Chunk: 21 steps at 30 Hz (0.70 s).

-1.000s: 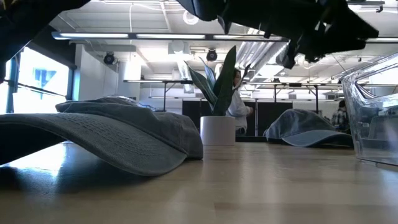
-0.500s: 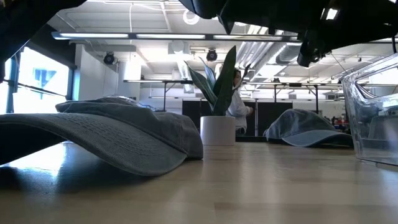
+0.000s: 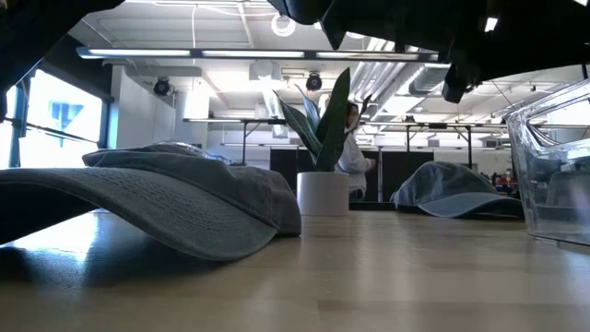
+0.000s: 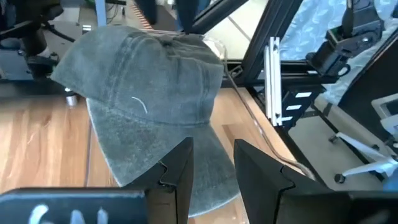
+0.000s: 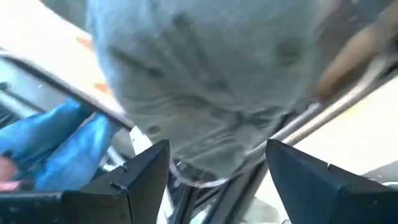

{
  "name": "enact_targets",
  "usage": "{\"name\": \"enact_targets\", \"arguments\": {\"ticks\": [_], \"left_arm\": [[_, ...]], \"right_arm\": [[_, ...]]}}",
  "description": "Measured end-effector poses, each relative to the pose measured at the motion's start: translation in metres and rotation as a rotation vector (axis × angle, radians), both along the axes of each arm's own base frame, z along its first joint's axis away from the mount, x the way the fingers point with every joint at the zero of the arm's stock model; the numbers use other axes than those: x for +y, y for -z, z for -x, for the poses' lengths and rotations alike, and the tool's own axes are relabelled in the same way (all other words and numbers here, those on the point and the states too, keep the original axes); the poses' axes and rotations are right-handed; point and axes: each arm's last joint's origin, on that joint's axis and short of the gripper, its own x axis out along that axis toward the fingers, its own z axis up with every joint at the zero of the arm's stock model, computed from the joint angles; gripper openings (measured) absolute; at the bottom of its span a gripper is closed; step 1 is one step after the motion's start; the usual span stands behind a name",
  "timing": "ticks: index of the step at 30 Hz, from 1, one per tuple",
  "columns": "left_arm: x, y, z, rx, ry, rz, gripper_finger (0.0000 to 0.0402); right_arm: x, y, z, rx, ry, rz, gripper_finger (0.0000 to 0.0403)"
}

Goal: Pick & Place hat
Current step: Put the right black cap into the right transparent bin

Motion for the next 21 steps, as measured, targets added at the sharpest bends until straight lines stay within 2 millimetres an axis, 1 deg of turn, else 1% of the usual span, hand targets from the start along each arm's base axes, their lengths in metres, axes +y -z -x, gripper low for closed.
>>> {"name": "enact_targets", "arguments": {"ticks": [2,5,9,16,21], "left_arm": [[0.000,0.000,0.000,0.000,0.001,0.000,0.0110],[0.000,0.000,0.000,-0.001,0.007,-0.011,0.0110],[0.000,0.001,0.000,0.007,0.010,-0.013,0.0110],[-0.001,0.001,0.001,0.014,0.043,-0.002,0.0110],[-0.002,0.001,0.002,0.015,0.072,0.006,0.0110]], "right_arm": [[-0.001,0.002,0.000,-0.001,0.007,0.026,0.0260],[-0.001,0.013,-0.001,0.004,0.011,0.058,0.0260],[0.002,0.021,-0.003,-0.013,-0.022,0.117,0.0259],[0.002,0.022,-0.005,-0.083,-0.086,0.155,0.0259],[0.007,0.016,-0.007,-0.221,-0.086,0.108,0.0254]]}}
